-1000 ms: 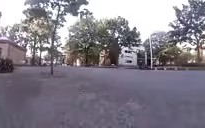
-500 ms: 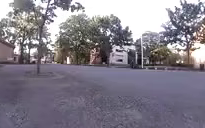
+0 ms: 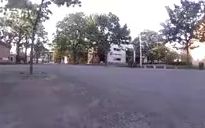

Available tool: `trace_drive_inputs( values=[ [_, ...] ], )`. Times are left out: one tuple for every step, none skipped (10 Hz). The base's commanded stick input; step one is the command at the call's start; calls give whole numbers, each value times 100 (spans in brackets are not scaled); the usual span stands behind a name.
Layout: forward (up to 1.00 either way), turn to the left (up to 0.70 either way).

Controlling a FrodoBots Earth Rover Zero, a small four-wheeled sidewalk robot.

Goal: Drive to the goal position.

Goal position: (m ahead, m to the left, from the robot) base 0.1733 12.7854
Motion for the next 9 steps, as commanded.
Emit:
trace_drive_inputs(
  values=[
    [70, 0],
    [70, 0],
    [70, 0],
    [70, 0],
    [70, 0],
    [70, 0],
    [70, 0],
    [70, 0],
    [70, 0]
  ],
)
